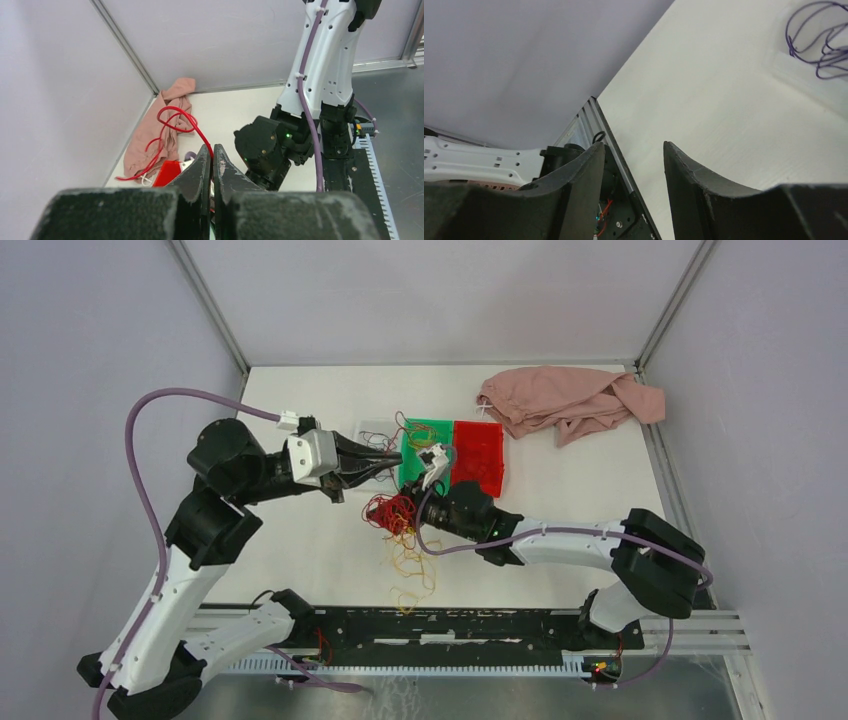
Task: Untangle the cables
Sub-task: Untie the cable.
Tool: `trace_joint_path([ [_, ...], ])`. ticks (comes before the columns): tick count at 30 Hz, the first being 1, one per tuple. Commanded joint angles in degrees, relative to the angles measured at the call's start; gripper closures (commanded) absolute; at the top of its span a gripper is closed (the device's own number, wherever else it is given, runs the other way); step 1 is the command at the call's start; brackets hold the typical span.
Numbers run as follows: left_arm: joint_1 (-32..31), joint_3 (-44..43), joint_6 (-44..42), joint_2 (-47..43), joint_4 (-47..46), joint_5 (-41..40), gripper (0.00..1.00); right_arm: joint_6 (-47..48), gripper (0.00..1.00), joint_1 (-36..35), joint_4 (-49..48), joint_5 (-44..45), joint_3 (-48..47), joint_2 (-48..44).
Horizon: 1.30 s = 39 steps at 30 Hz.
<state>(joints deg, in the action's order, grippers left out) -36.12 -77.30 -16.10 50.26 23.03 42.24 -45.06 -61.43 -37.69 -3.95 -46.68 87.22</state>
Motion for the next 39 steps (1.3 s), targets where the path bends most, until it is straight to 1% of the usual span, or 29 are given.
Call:
trace_joint_path([
  [1, -0.1, -3.5, -1.3, 0.3, -2.6, 0.0, 0.97, -1.5, 0.47, -0.6, -5.4, 4.5, 4.7, -0.2],
  [3, -0.1, -3.0, -1.9, -0.1, -1.6, 0.1, 0.97, -1.0, 0.46, -0.6, -5.9, 6.3, 7.0, -2.5],
  [9, -0.1, 2.1, -2.0, -2.7, -0.7, -0.2, 0.97, 5.4, 0.37, -0.1, 2.7, 10.3, 7.8, -15.1],
  [13, -0.1, 4.5, -2.0, -4.0, -0.6, -0.5, 0.97, 9.0, 0.34, -0.1, 8.0, 11.9, 7.5, -22.2],
  [16, -0.1, 5.1, -2.2, -4.1, -0.6, -0.6, 0.97, 11.0, 0.33, -0.1, 10.5, 12.4, 7.8, -25.8],
  [24, -0.1, 4.6, -2.6, -3.5, -0.9, -0.9, 0.97, 10.7, 0.33, -0.1, 11.9, 7.8, 7.8, -29.3],
  [30, -0.1, 4.6, -2.7, -3.8, -0.9, -1.1, 0.97, 9.9, 0.32, -0.1, 11.7, 7.3, 9.5, -32.9],
  [36, -0.1, 4.8, -3.3, -3.6, -0.9, -1.2, 0.97, 9.8, 0.32, -0.1, 11.3, 6.9, 9.6, -34.0],
  [39, -0.1, 5.0, -3.4, -3.7, -0.9, -1.3, 0.97, 9.4, 0.32, -0.1, 9.7, 4.8, 9.2, -33.5],
])
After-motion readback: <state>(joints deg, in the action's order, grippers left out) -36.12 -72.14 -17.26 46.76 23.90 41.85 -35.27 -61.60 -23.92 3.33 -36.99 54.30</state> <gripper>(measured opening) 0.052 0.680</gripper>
